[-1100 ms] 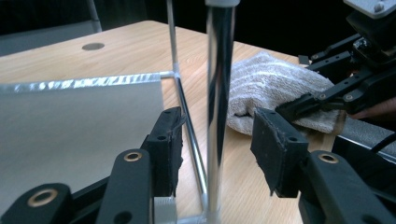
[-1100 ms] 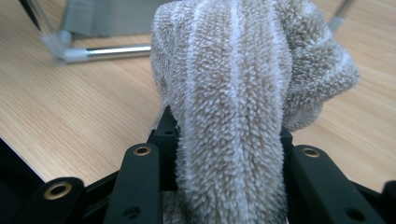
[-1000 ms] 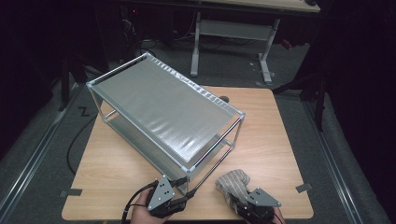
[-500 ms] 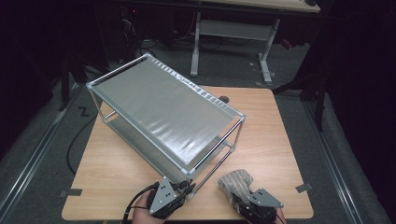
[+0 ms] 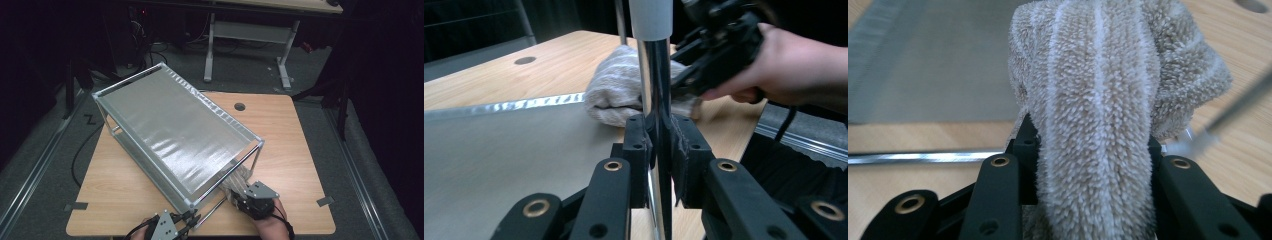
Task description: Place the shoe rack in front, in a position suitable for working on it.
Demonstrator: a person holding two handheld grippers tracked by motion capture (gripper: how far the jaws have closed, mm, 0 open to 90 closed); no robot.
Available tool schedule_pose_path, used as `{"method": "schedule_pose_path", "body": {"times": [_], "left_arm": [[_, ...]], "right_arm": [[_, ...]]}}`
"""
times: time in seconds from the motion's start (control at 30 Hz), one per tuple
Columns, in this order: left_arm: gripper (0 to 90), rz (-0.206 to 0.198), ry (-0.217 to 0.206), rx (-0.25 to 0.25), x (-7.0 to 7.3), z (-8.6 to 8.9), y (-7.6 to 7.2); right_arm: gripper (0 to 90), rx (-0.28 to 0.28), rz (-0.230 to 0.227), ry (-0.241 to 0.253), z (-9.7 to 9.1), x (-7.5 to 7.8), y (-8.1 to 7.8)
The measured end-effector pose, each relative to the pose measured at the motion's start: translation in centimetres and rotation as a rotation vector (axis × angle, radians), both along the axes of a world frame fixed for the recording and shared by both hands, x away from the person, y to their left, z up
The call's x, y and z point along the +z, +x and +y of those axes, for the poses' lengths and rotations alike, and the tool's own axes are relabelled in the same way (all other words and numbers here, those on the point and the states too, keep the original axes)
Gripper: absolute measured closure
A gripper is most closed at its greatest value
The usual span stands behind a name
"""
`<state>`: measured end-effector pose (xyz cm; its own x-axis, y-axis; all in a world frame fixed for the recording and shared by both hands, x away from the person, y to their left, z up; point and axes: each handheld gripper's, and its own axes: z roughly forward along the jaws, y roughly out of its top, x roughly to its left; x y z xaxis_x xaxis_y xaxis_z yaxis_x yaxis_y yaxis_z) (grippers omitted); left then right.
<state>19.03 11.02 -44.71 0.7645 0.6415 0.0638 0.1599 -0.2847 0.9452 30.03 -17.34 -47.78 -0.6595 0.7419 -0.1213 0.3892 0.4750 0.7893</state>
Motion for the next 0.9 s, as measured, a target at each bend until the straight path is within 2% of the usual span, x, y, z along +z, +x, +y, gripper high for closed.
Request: {"method": "schedule_pose_path", "body": {"times": [0.1, 0.2, 0.33, 0.57, 0.9], "left_arm": [[78.4, 0.001, -0.002, 0.014, -0.1, 0.6, -0.6], [78.1, -0.010, 0.019, 0.040, 0.0, 1.1, -1.1], [78.1, -0.008, 0.025, 0.064, 0.0, 1.7, -1.2], [77.5, -0.017, 0.033, 0.064, 0.0, 1.7, -1.0], [77.2, -0.007, 0.023, 0.087, -0.1, 1.9, -0.1]], "right_arm": [[60.3, 0.043, 0.028, -0.018, 1.3, -0.7, 1.1], [59.3, 0.077, 0.091, -0.039, 2.5, -1.5, 2.0], [60.0, 0.095, 0.113, -0.056, 3.2, -1.5, 2.4], [60.9, 0.100, 0.116, -0.059, 3.0, -1.4, 2.3], [61.2, 0.068, 0.130, -0.051, 1.9, -1.4, 1.9]]}}
